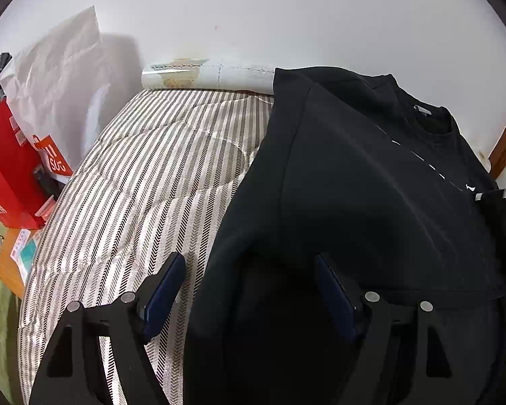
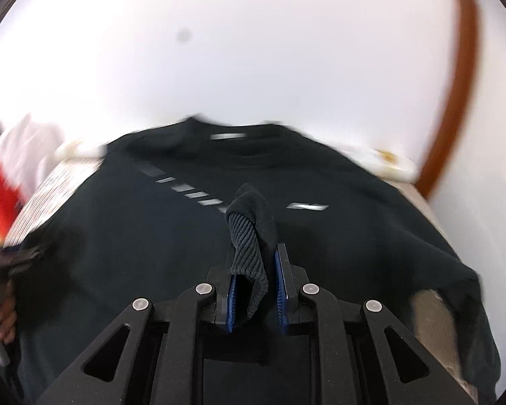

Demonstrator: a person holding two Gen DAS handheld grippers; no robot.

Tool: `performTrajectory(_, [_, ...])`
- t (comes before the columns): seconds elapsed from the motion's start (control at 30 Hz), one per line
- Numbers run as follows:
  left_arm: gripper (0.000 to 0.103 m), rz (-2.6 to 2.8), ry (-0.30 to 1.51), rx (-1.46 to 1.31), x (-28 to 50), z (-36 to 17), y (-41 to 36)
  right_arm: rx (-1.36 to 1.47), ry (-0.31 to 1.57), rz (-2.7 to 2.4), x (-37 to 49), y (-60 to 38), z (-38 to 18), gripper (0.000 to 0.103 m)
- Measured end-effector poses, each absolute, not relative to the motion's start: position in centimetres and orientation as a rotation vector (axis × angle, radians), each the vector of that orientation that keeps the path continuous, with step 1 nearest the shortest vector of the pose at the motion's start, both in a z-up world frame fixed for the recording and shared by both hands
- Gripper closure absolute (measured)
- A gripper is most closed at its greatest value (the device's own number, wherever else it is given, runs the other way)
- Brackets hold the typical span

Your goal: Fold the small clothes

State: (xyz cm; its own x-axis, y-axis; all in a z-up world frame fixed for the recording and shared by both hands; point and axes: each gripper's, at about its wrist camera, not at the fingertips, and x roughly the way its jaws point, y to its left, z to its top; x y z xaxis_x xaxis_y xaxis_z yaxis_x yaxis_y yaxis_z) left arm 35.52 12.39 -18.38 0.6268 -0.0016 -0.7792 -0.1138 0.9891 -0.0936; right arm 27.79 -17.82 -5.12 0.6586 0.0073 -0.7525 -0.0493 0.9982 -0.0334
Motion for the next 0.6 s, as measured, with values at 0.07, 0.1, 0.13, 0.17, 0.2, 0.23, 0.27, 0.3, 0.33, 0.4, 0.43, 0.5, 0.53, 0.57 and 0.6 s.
performTrajectory(0.07, [0.025,0.063,0.893,-0.143,35.5,-18.4,12.4,0.009,0.895,-0.049,28.5,-22.3,-6.0,0.082])
performTrajectory(0.1, [0.025,0.064,0.892,-0.142,35.5,-18.4,12.4,0.023,0.928,-0.096,28.9,-24.2,-6.9,0.082])
performTrajectory(0.13, [0.025,0.065,0.892,-0.141,35.5,-18.4,12.4,0.018,0.962,-0.145,29.0,-25.5,-7.7,0.082])
performTrajectory(0.17, [0.025,0.066,0.891,-0.14,35.5,-18.4,12.3,-0.007,1.005,-0.208,28.9,-26.9,-8.6,0.081])
performTrajectory(0.2, [0.025,0.066,0.89,-0.14,35.5,-18.4,12.3,-0.033,1.03,-0.257,28.8,-27.9,-9.1,0.081])
performTrajectory(0.23, [0.025,0.065,0.889,-0.141,35.5,-18.3,12.3,-0.052,1.037,-0.296,28.6,-28.5,-9.3,0.081])
performTrajectory(0.27, [0.025,0.066,0.886,-0.143,35.4,-18.3,12.4,-0.059,1.033,-0.33,28.3,-29.2,-9.2,0.081])
performTrajectory(0.3, [0.025,0.067,0.884,-0.143,35.4,-18.2,12.4,-0.049,1.025,-0.332,27.9,-29.2,-8.9,0.081])
performTrajectory(0.33, [0.025,0.069,0.882,-0.143,35.3,-18.1,12.4,-0.023,1.011,-0.3,27.7,-29.0,-8.2,0.08])
performTrajectory(0.4, [0.025,0.073,0.876,-0.136,35.1,-17.8,12.4,-0.011,0.994,-0.244,27.8,-28.0,-7.1,0.072])
performTrajectory(0.43, [0.025,0.071,0.875,-0.134,35.0,-17.8,12.4,-0.019,0.974,-0.203,28.6,-26.3,-6.5,0.063])
performTrajectory(0.5, [0.026,0.065,0.88,-0.117,34.4,-17.5,12.6,-0.043,0.951,-0.121,29.9,-22.9,-5.7,0.051])
performTrajectory(0.53, [0.026,0.063,0.881,-0.105,34.2,-17.3,12.8,-0.057,0.943,-0.066,30.7,-20.8,-5.6,0.05])
performTrajectory(0.57, [0.026,0.057,0.864,-0.093,33.6,-16.9,13.2,-0.075,0.925,0.015,31.7,-18.1,-5.5,0.05])
performTrajectory(0.6, [0.026,0.051,0.851,-0.091,33.3,-16.6,13.5,-0.085,0.913,0.058,32.3,-16.6,-5.5,0.05])
